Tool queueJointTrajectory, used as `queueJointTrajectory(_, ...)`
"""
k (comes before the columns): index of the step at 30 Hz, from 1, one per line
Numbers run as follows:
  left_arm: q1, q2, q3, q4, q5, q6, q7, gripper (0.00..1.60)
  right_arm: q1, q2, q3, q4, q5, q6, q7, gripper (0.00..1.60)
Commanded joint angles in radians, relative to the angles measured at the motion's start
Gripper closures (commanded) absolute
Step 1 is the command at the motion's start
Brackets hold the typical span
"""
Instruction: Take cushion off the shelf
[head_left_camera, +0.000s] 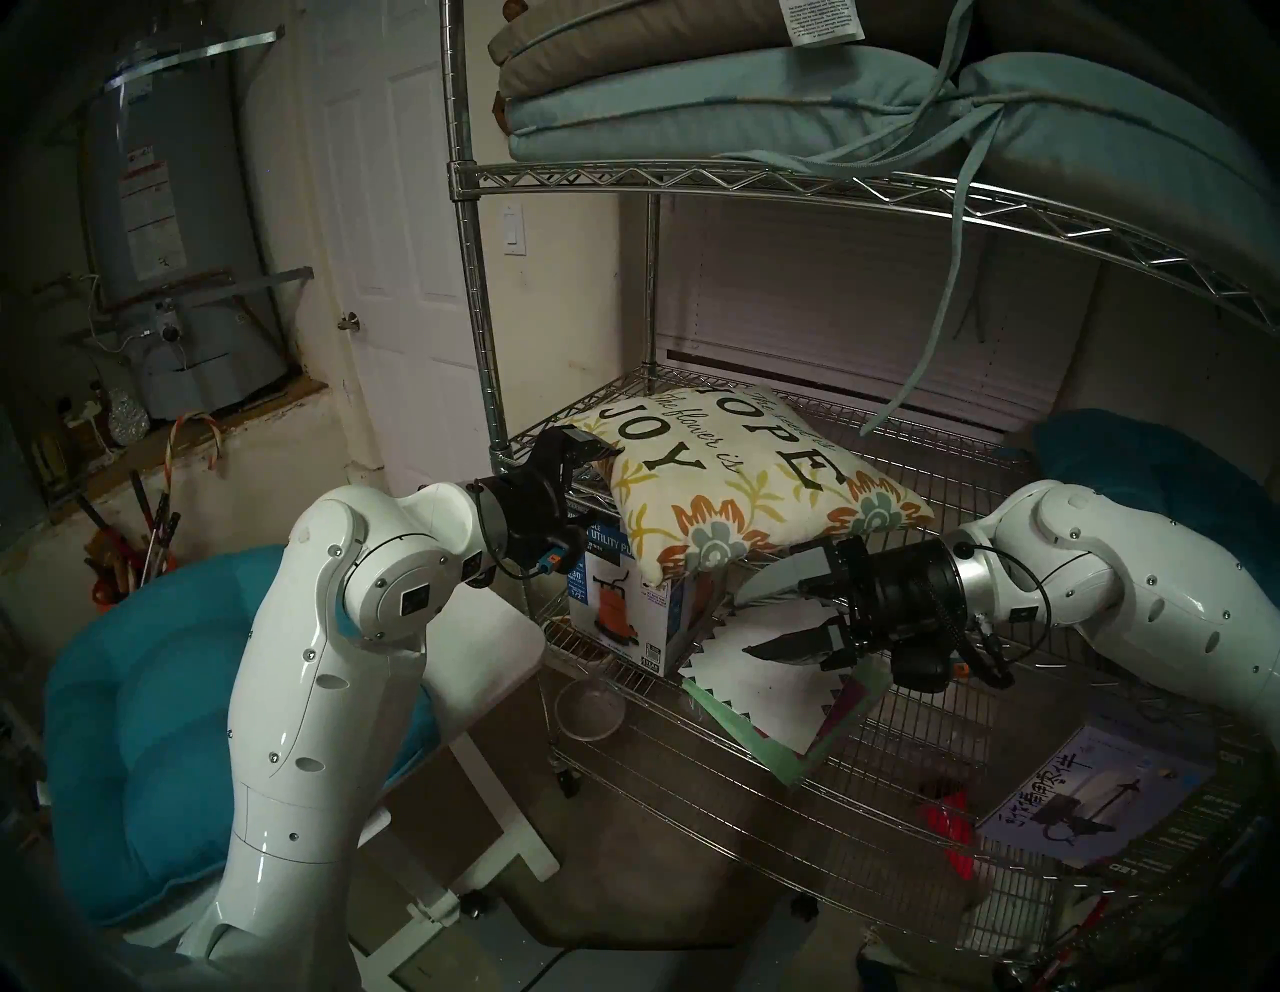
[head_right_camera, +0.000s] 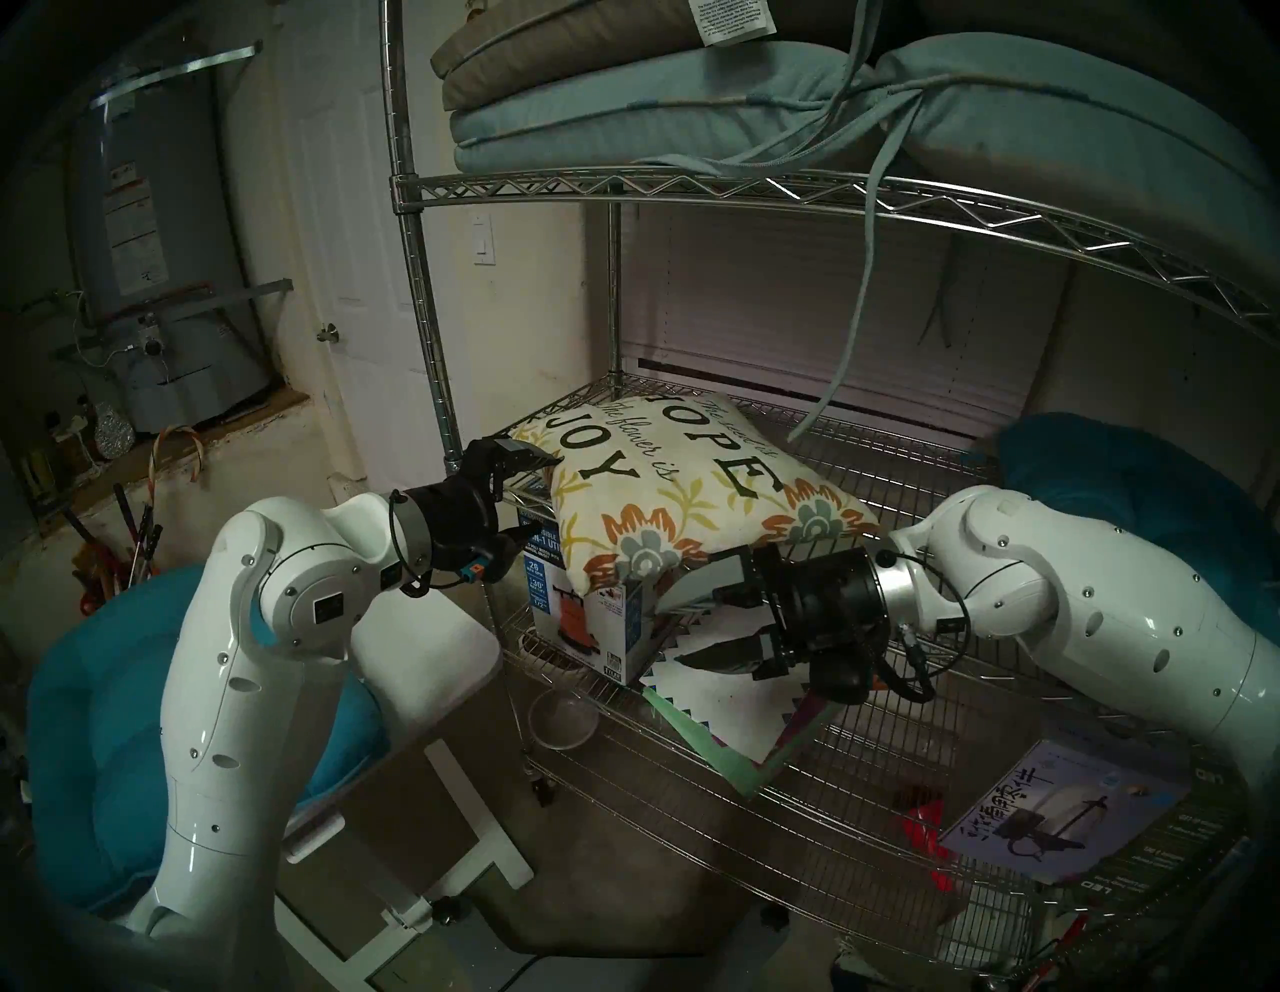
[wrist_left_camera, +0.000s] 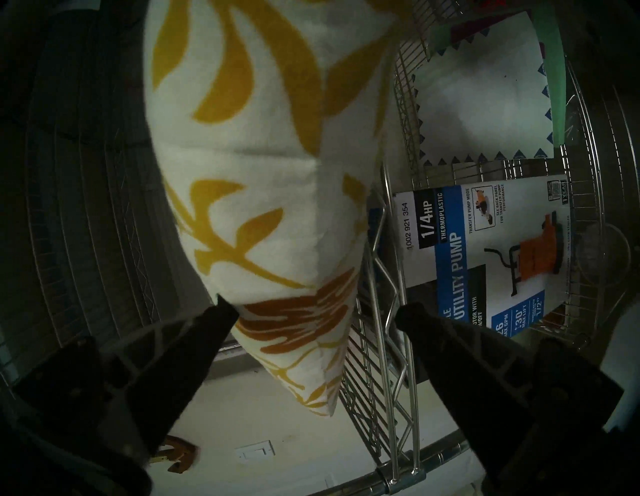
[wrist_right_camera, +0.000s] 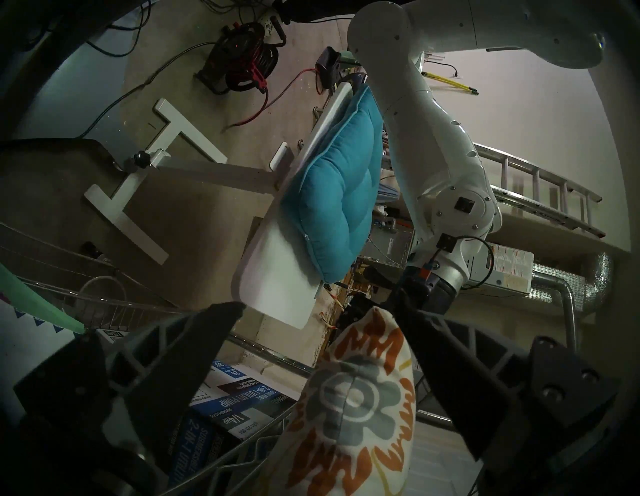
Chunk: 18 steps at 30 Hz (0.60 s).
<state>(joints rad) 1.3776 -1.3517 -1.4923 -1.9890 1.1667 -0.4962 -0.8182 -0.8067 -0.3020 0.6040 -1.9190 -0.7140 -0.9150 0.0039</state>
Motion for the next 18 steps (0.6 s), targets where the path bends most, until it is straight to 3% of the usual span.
queueJointTrajectory(1,-0.041,-0.004,0.008,0.019,0.014,-0.029,0.064,0.0,0.003,0.0,0.008,0.005,-0.003,-0.006,-0.019,0.0)
queueJointTrajectory(9,-0.059,-0.023,0.02,0.052,0.034,-0.033,0.095,0.0,-0.001,0.004,0.009,0.013,-0.012,-0.014,-0.034,0.0)
queueJointTrajectory(12,-0.039,-0.038,0.018,0.062,0.058,-0.033,0.171,0.0,-0.002,0.004,0.01,0.017,-0.015,-0.018,-0.042,0.0)
queueJointTrajectory(13,-0.027,-0.041,0.013,0.055,0.052,-0.036,0.186,0.48,-0.002,0.003,0.01,0.019,-0.017,-0.02,-0.045,0.0)
queueJointTrajectory(14,-0.027,-0.041,0.013,0.055,0.052,-0.036,0.186,0.48,-0.002,0.003,0.01,0.019,-0.017,-0.02,-0.045,0.0)
queueJointTrajectory(15,-0.017,-0.043,0.01,0.049,0.058,-0.034,0.203,1.6,-0.002,0.002,0.01,0.021,-0.018,-0.021,-0.047,0.0)
queueJointTrajectory(18,0.003,-0.042,0.008,0.031,0.087,-0.03,0.226,1.6,-0.001,-0.006,0.009,0.028,-0.024,-0.027,-0.051,0.0)
